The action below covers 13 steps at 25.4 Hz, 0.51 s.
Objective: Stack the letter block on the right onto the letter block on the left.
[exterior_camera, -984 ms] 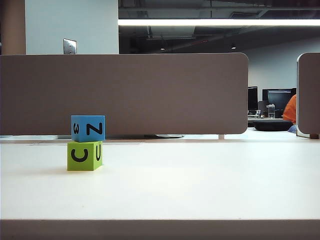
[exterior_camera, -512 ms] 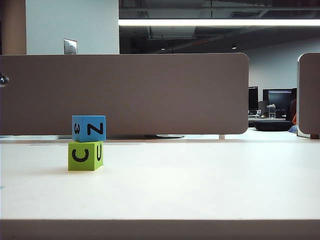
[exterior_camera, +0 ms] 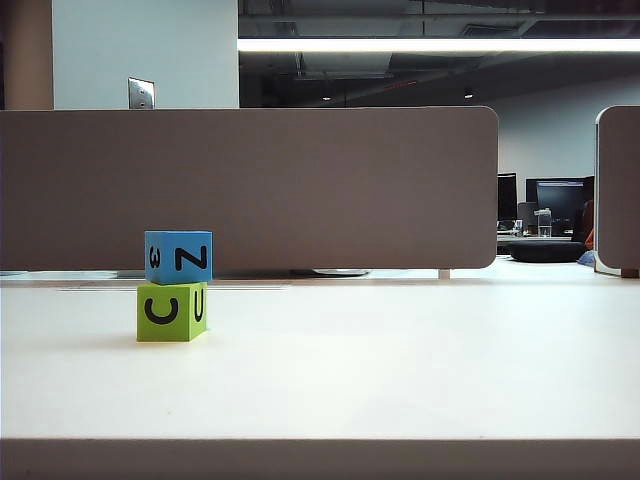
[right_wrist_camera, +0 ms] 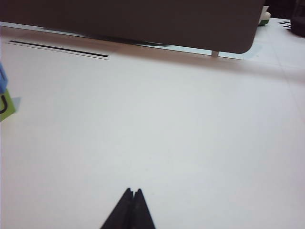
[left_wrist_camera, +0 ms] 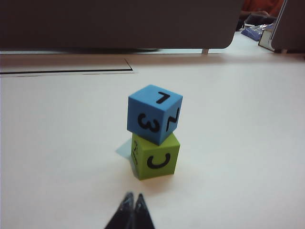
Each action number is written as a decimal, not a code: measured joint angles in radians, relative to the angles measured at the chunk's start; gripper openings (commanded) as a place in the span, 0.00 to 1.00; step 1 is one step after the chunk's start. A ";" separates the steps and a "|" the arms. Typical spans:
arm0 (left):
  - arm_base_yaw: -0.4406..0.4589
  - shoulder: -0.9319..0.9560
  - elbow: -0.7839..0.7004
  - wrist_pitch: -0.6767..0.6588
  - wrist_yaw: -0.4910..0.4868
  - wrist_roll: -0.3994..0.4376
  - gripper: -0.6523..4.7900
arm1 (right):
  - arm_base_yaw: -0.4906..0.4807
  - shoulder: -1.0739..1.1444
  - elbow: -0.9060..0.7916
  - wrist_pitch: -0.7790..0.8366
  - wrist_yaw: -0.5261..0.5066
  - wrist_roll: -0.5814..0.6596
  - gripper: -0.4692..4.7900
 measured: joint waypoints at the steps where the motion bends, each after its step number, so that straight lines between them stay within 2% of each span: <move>1: 0.000 -0.013 0.000 0.000 0.000 0.000 0.11 | 0.000 0.000 -0.003 0.000 -0.014 0.000 0.09; 7: 0.000 -0.142 0.000 -0.030 0.000 -0.023 0.11 | 0.003 -0.003 -0.046 -0.008 -0.082 0.003 0.09; 13: 0.000 -0.312 0.000 -0.241 -0.007 -0.043 0.11 | 0.003 -0.017 -0.046 0.044 -0.085 -0.020 0.09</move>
